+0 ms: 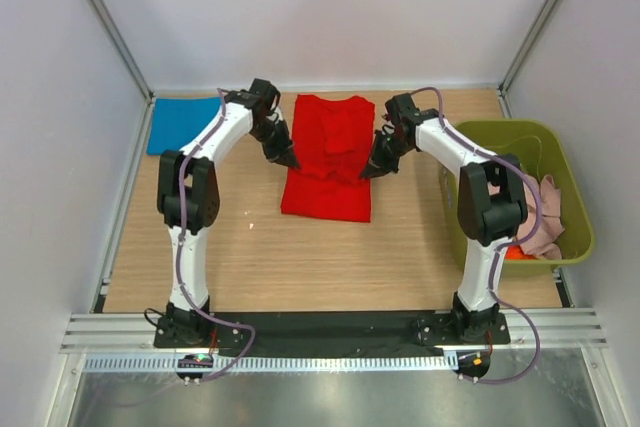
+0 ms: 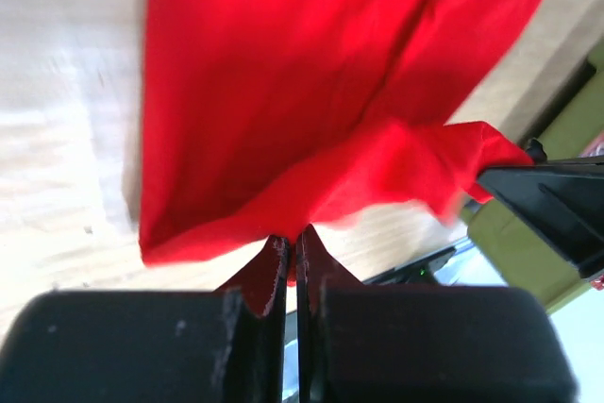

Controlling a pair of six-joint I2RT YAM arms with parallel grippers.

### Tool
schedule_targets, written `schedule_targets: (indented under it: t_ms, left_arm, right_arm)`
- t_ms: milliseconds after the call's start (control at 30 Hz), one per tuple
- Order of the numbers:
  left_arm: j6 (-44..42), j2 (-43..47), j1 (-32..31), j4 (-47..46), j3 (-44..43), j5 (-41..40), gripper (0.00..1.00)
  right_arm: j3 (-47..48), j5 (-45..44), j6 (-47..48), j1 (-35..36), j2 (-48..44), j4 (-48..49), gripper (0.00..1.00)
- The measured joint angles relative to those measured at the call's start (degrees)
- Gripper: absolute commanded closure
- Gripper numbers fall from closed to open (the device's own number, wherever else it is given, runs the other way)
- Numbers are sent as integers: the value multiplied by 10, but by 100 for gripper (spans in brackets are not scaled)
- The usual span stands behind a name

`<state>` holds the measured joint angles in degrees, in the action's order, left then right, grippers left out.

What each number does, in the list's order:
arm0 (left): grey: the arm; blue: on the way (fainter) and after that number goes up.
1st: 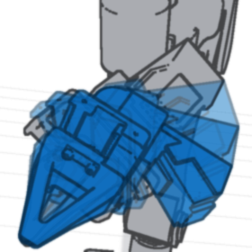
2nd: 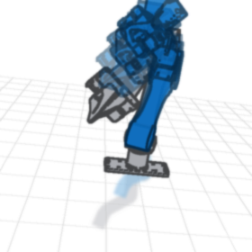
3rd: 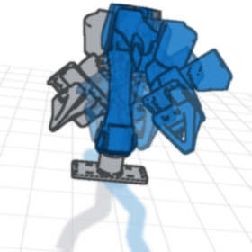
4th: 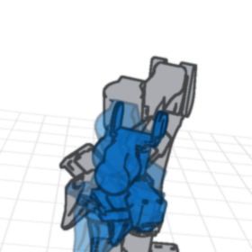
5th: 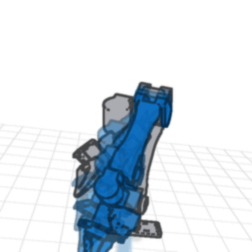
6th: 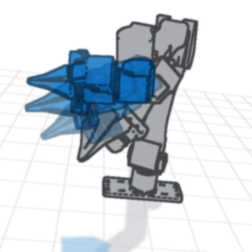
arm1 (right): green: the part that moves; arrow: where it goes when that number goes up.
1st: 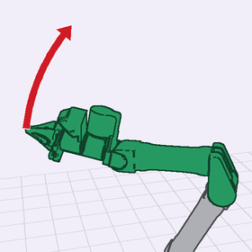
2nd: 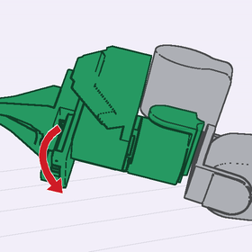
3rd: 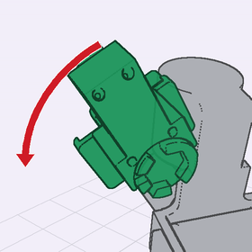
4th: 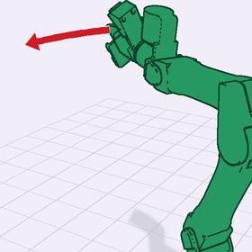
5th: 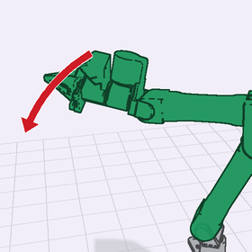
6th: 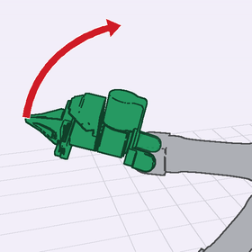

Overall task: Fold and stack the t-shirts
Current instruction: Fold the tshirt

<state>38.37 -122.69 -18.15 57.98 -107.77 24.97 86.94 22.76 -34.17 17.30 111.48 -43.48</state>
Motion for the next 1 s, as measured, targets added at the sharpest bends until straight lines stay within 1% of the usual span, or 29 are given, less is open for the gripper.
schedule_targets:
  t_ms: [100,267,567,733,833,867,933,1000]
  left_arm:
    - [0,-34,9,8,-35,0,100]
    - [3,-56,14,10,-39,1,98]
    - [16,-78,14,-5,-44,7,98]
    - [22,-81,15,-15,-54,7,97]
    - [23,-91,16,-16,-70,8,92]
    - [24,-96,17,-16,-76,8,87]
    - [27,-106,18,-16,-82,7,82]
    - [31,-114,19,-16,-84,5,80]
  right_arm:
    - [43,2,9,-14,38,-15,99]
    - [86,6,15,-30,85,-32,99]
    - [104,16,24,-40,101,-45,99]
    - [132,26,26,-43,122,-45,99]
    - [139,29,26,-46,137,-45,95]
    - [141,30,26,-47,143,-45,95]
    - [146,30,26,-48,154,-47,92]
    - [152,29,26,-50,164,-48,92]
